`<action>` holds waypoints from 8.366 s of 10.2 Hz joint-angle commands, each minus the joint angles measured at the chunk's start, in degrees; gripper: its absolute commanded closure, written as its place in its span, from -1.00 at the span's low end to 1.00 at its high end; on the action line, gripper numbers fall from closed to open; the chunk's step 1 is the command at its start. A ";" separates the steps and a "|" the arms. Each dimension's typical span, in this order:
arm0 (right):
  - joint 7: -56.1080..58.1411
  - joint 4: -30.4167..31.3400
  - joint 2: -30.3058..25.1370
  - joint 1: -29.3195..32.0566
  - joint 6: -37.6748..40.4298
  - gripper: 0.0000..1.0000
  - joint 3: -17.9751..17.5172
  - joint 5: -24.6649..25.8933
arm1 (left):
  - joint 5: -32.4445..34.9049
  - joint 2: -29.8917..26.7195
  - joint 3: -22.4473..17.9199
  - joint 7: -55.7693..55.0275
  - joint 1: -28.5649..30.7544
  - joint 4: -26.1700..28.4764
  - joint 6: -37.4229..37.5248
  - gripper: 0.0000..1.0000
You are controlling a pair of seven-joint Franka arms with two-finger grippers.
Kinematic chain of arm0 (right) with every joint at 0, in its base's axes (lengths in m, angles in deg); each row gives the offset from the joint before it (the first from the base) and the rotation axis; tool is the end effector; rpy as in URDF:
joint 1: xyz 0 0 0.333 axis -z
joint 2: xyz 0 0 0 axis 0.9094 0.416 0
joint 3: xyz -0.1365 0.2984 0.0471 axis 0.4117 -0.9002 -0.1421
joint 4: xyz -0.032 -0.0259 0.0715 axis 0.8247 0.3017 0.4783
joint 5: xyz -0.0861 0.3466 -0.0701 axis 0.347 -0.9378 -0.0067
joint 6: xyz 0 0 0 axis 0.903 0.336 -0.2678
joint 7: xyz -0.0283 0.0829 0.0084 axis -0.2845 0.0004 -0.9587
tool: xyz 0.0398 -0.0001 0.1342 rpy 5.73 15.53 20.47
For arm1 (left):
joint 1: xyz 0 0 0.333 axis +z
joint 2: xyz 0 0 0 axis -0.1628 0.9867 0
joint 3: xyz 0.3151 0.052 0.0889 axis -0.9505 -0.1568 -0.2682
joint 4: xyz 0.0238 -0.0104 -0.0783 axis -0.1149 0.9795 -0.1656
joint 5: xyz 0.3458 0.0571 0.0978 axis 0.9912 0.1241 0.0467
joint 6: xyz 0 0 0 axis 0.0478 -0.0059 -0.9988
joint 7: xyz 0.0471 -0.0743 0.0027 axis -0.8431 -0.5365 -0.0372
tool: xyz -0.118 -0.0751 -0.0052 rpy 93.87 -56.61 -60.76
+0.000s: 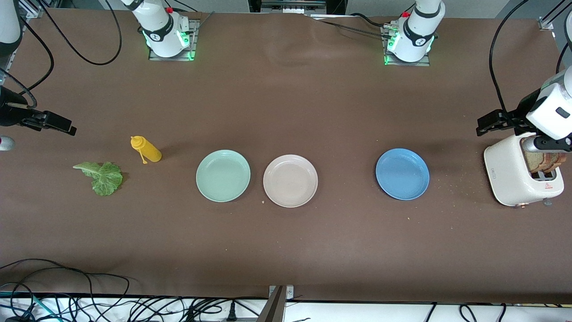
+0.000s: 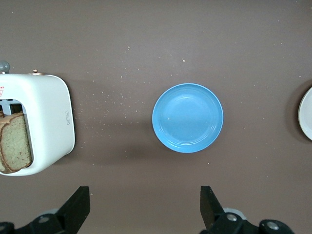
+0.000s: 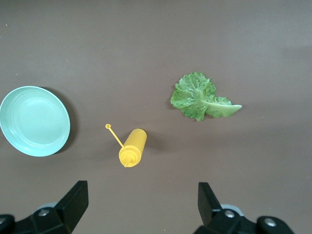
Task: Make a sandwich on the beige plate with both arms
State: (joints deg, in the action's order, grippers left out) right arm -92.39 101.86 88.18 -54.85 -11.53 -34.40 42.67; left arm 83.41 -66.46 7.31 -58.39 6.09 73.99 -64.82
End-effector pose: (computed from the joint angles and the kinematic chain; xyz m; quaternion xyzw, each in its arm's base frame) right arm 0.5598 -0.0487 0.5331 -0.9972 0.0673 0.0266 0.0183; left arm 0.5626 -0.0008 0.5570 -0.9991 -0.0147 0.0396 0.0011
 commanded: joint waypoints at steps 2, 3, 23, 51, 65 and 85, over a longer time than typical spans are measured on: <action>0.51 -0.61 0.16 0.59 0.32 -1.00 -0.65 -0.32 | -1.22 0.37 0.28 1.54 0.54 -1.02 -0.04 -1.00; 0.51 -0.61 0.16 0.59 0.32 -1.00 -0.65 -0.32 | -1.31 0.37 0.28 1.54 0.54 -1.02 -0.04 -1.00; 0.07 -0.61 0.16 0.41 0.59 -1.00 -0.74 -0.32 | -1.31 0.29 0.46 1.45 0.45 -1.02 -0.04 -1.00; -0.28 -0.61 0.42 0.76 -1.18 -1.00 -0.56 1.71 | 0.88 1.51 0.02 -2.33 0.71 -1.28 0.40 -1.00; 0.42 -0.61 0.42 0.76 -0.91 -1.00 -0.56 1.71 | 0.36 1.16 0.10 -2.41 1.15 -4.80 0.75 -1.00; -0.10 -0.53 0.77 0.85 -0.91 -1.00 -0.38 1.71 | 0.45 2.83 0.63 -2.41 -1.75 -4.80 0.13 -1.00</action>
State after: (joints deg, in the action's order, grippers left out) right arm -92.40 101.14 89.34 -54.39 -12.67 -34.41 43.67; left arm 83.42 -63.95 7.92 -61.21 4.12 70.15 -64.75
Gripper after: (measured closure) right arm 0.000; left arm 0.000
